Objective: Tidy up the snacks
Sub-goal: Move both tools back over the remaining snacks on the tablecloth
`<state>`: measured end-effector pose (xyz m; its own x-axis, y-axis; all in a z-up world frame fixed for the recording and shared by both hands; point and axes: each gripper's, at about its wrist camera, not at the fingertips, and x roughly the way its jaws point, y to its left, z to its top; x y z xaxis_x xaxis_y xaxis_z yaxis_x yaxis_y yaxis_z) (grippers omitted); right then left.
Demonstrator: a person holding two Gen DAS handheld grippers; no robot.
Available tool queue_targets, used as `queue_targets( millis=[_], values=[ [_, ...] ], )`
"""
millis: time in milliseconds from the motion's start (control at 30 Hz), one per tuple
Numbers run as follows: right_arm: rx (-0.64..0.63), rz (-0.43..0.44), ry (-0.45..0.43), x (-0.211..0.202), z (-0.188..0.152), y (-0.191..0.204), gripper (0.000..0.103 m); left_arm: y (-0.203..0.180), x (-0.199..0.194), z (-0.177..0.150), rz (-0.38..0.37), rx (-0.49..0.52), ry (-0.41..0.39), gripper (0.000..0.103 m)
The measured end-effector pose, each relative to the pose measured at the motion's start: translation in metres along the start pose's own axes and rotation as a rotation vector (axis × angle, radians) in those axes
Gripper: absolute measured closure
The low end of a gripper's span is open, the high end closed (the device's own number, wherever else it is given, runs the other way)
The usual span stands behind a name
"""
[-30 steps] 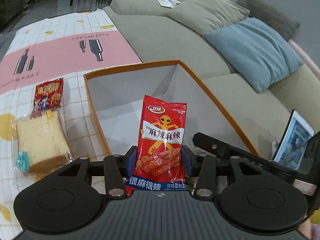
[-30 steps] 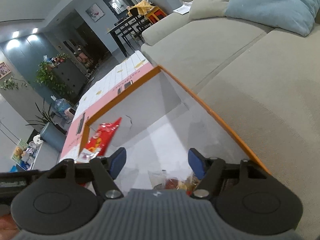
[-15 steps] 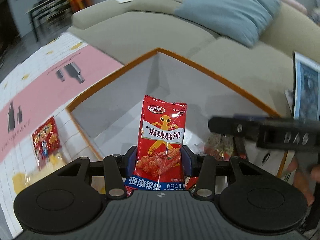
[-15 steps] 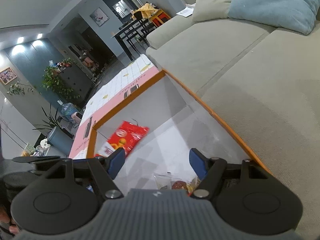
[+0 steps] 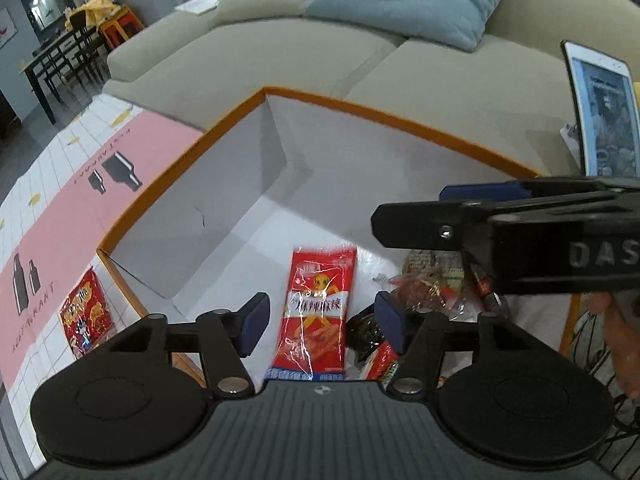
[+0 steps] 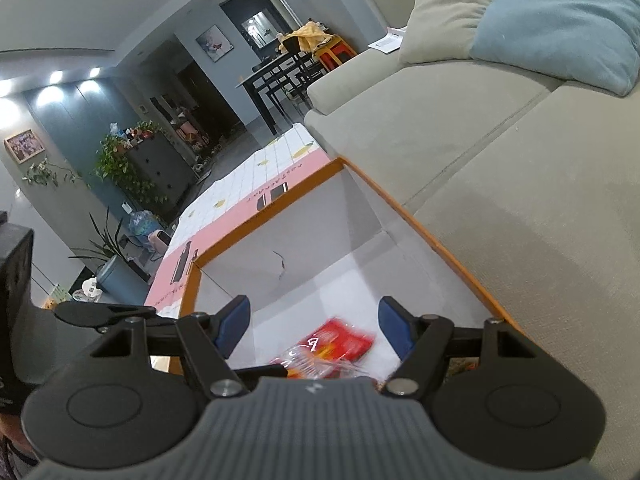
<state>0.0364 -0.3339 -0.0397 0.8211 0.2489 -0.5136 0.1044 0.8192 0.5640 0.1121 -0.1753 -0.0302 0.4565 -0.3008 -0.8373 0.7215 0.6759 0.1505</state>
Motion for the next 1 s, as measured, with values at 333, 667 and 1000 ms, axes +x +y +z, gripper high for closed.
queue_targets(
  millis=[333,667,1000],
  values=[
    [0.006,0.0,-0.015,-0.001,0.001,0.002,0.033,0.0,-0.044,-0.015,0.165,-0.089,-0.091,0.027],
    [-0.091,0.031,-0.026,-0.007,-0.008,0.028,0.033,0.018,-0.096,-0.03,0.085,-0.372,-0.139,0.026],
    [-0.234,0.021,-0.073,-0.015,-0.031,0.066,0.033,0.041,-0.135,-0.076,0.12,-0.514,-0.247,0.026]
  ],
)
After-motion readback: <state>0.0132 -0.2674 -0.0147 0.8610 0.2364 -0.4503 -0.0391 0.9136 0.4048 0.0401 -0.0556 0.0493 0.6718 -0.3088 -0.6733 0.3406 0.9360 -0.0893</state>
